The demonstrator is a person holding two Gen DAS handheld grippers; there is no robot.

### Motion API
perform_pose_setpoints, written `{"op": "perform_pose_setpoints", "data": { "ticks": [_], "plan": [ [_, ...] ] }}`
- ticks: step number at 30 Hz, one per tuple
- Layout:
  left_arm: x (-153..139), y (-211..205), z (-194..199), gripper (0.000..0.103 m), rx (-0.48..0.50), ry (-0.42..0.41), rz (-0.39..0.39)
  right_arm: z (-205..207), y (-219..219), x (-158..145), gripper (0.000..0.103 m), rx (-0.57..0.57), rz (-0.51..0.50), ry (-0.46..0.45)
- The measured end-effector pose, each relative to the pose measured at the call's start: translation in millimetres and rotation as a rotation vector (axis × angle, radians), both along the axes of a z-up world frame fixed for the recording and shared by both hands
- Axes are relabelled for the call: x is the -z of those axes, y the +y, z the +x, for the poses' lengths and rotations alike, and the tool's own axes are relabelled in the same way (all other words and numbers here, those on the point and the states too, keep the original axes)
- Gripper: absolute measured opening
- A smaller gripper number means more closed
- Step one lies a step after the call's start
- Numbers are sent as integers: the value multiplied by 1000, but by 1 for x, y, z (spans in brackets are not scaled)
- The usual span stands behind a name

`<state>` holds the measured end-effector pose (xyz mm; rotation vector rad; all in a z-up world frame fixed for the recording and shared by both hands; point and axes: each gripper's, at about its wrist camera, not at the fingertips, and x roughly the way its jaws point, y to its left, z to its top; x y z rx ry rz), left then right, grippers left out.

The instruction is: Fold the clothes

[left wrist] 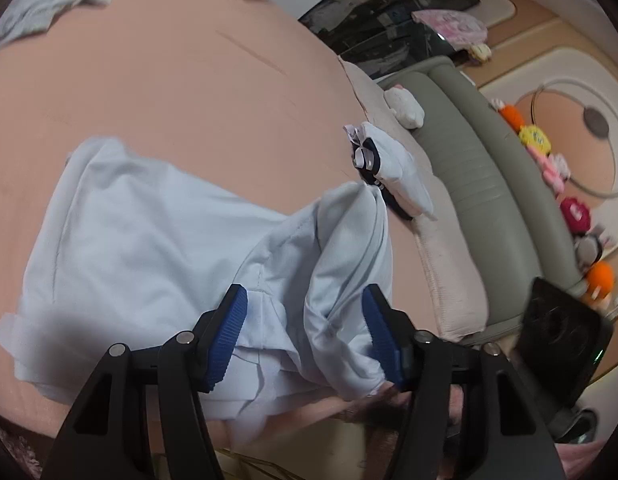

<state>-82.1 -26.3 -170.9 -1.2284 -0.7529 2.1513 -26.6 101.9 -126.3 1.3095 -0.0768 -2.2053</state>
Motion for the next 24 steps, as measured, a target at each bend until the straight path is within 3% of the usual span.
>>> {"op": "perform_pose_setpoints", "data": {
  "ticks": [3, 6, 8, 11, 16, 20, 21, 22, 24],
  "plan": [
    [-8, 5, 6, 45, -1, 47, -63, 9, 50, -13, 56, 155, -117, 28],
    [-7, 3, 7, 45, 10, 29, -38, 8, 100, -10, 62, 360, -176, 40],
    [-4, -2, 8, 56, 18, 4, 0, -1, 117, 9, 63, 439, -123, -34],
    [0, -10, 10, 69, 32, -33, 56, -5, 114, 38, 63, 430, -26, -104],
    [-4, 15, 19, 72, 47, 34, -140, -3, 100, 45, 63, 394, -20, -89],
    [-8, 36, 25, 72, 71, 96, -234, -3, 99, 49, 63, 400, -32, -87],
    [-9, 41, 26, 65, 78, 112, -249, -2, 98, 52, 63, 405, -40, -92],
    [-10, 44, 28, 46, 82, 125, -271, -1, 101, 53, 63, 408, -46, -96],
    [-11, 52, 29, 26, 98, 144, -322, 1, 110, 52, 63, 415, -50, -101]
  ]
}}
